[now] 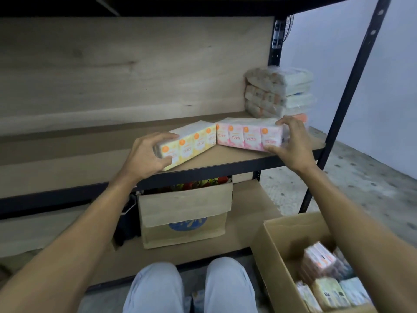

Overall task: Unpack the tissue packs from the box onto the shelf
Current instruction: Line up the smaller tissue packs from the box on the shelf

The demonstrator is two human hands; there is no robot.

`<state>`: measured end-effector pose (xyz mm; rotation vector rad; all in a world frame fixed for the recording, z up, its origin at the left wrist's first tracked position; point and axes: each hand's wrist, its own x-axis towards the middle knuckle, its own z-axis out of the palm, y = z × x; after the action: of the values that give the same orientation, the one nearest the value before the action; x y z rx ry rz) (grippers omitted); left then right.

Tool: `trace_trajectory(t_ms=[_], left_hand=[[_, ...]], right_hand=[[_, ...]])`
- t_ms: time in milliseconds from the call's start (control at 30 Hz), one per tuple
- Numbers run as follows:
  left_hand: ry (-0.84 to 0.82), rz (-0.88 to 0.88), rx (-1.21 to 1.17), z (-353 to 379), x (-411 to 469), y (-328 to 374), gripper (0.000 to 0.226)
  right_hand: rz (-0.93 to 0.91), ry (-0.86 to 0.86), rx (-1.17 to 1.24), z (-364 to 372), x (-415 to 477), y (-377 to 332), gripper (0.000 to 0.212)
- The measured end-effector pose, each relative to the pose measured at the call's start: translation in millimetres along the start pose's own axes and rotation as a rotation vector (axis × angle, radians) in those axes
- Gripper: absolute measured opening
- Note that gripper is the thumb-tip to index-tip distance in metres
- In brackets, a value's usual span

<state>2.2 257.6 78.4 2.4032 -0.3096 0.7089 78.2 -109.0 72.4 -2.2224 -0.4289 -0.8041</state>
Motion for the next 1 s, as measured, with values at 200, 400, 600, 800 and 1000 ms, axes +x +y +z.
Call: trace_trajectory(t_ms=[200, 400, 600, 800, 1000], left_hand=[[-0.024, -0.020, 0.099, 3, 7, -16, 0.057], [0.008, -0.044, 0.350, 10, 13, -9, 0.063], [0.052, -0.034, 0.313, 32, 28, 24, 0.060], [-0.044, -0.171, 0.451, 60, 47, 19, 0.073], [0.046, -0.167, 0.540, 72, 55, 4, 0.059]], right_hand=[[0.082, -0.089, -0.033, 16, 6, 16, 0.063], [0.009, -0.097, -0.336, 23, 18, 16, 0.070], [-0.153, -0.113, -0.382, 49, 38, -23, 0.065], [-0.049, -0.249, -0.473, 78, 47, -36, 0.075], [-0.040, -0.285, -0.593, 92, 54, -21, 0.072]])
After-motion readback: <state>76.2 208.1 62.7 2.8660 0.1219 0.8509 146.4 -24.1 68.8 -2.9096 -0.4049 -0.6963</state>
